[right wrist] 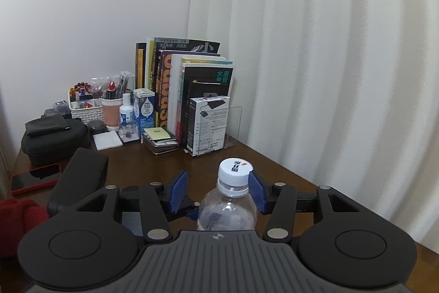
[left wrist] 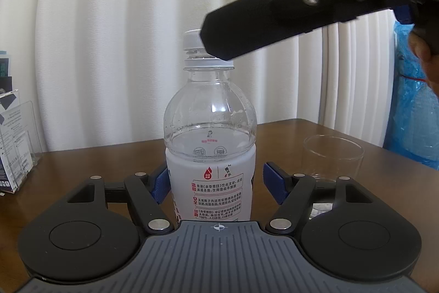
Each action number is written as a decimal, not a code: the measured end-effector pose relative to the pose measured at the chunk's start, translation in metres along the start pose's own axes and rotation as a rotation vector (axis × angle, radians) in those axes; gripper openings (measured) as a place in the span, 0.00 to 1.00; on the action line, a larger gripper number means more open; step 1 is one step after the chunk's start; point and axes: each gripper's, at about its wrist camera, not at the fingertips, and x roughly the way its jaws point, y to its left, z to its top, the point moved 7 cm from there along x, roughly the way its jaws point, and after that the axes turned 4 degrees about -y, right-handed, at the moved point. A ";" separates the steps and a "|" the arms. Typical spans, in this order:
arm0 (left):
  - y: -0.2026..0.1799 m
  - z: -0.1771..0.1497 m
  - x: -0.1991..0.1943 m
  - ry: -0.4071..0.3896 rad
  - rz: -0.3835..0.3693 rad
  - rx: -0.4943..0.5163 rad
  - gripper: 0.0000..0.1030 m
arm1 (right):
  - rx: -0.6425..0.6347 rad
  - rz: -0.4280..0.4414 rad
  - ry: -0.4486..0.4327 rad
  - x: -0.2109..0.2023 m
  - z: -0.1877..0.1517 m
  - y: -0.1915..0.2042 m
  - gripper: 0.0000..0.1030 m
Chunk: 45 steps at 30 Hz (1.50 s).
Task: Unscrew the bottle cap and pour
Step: 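Twist the white cap on the bottle neck with the right gripper, then regrip and keep twisting the cap with the right gripper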
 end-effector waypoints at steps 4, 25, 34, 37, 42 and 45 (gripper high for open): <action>0.001 0.000 -0.001 0.000 0.000 -0.001 0.68 | -0.013 -0.014 -0.012 -0.002 0.003 0.001 0.51; -0.003 0.002 0.004 0.002 0.000 -0.002 0.68 | -0.002 -0.026 -0.015 -0.001 0.001 0.005 0.53; -0.003 0.001 0.005 0.003 0.001 0.000 0.68 | 0.019 -0.033 -0.020 0.011 0.002 0.000 0.54; -0.003 0.001 0.005 0.003 0.000 -0.002 0.68 | 0.015 -0.034 -0.020 0.007 0.002 0.002 0.55; -0.002 0.002 0.003 0.004 0.000 -0.003 0.68 | 0.011 -0.060 -0.037 -0.001 0.005 0.004 0.56; -0.001 0.002 0.002 0.007 0.000 -0.004 0.70 | 0.023 -0.104 -0.047 0.001 0.006 0.001 0.56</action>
